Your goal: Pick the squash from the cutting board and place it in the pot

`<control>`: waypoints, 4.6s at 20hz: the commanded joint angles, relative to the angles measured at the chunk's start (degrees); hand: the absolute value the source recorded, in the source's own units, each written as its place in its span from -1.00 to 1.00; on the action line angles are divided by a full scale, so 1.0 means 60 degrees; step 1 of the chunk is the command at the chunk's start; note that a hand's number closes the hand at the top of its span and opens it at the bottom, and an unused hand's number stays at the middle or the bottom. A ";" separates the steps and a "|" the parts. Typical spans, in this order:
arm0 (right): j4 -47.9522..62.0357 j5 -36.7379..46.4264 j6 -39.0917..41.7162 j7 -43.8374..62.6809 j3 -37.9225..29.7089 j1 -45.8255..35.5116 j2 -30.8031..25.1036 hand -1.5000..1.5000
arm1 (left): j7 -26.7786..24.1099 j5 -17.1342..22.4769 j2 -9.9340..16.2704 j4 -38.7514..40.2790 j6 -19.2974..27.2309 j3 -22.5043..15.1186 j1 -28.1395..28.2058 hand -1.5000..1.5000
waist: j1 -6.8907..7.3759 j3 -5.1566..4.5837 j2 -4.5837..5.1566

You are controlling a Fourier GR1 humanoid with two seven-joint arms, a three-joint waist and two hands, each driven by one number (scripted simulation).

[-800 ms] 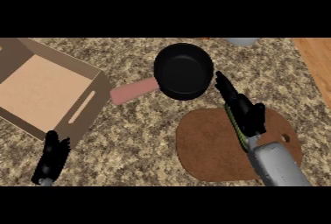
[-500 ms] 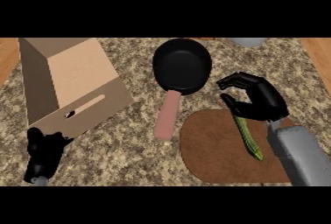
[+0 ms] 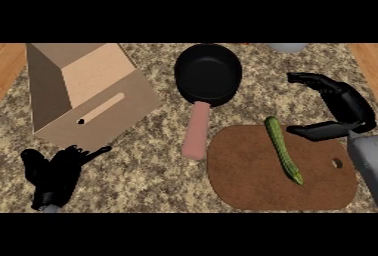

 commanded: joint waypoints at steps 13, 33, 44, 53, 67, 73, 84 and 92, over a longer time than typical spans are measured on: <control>0.0266 0.3111 0.2517 -0.1217 0.2623 -0.1534 -0.2736 -1.00 | -0.0247 -0.0529 0.0006 -0.1304 0.0866 0.0834 -0.1439 0.00 | -0.0089 -0.0004 -0.0115; -0.0151 0.5113 0.1811 -0.0140 0.4604 -0.1292 -0.2157 -1.00 | 0.0128 -0.0343 0.0298 -0.1169 0.0495 0.1624 -0.1673 0.00 | -0.0456 -0.0001 -0.0150; 0.0634 0.6008 0.0914 -0.0219 0.4678 -0.1192 -0.1606 -1.00 | 0.0057 -0.0404 0.0011 -0.1043 0.0551 0.1765 -0.1958 0.00 | -0.0437 0.0003 -0.0111; 0.1281 0.6682 0.0272 0.0220 0.4805 -0.1055 -0.0849 -1.00 | 0.0020 -0.0788 -0.0292 -0.1384 0.0605 0.1297 -0.1393 0.00 | -0.0351 0.0006 -0.0134; 0.1971 0.7671 -0.0546 -0.1280 0.5212 -0.1356 -0.0425 1.00 | -0.0156 -0.1028 -0.0333 -0.1085 0.0445 0.1514 -0.1456 0.00 | -0.0402 0.0001 -0.0127; 0.0220 0.8573 -0.0652 -0.2514 0.6616 -0.1105 -0.0271 1.00 | 0.0171 -0.0842 -0.0125 -0.1349 0.0339 0.1811 -0.1581 0.00 | -0.0697 -0.0019 -0.0255; -0.4446 0.8677 -0.0214 -0.2639 0.7664 0.0363 -0.1368 1.00 | -0.0215 -0.1133 -0.0342 -0.1633 0.0467 0.1742 -0.0563 0.00 | -0.1044 -0.0028 -0.0292; -0.5766 0.4643 0.0072 -0.1655 0.4465 0.1199 -0.0841 1.00 | 0.0243 -0.1169 -0.0173 -0.2425 0.0601 0.1902 -0.0429 0.00 | -0.1120 -0.0006 -0.0239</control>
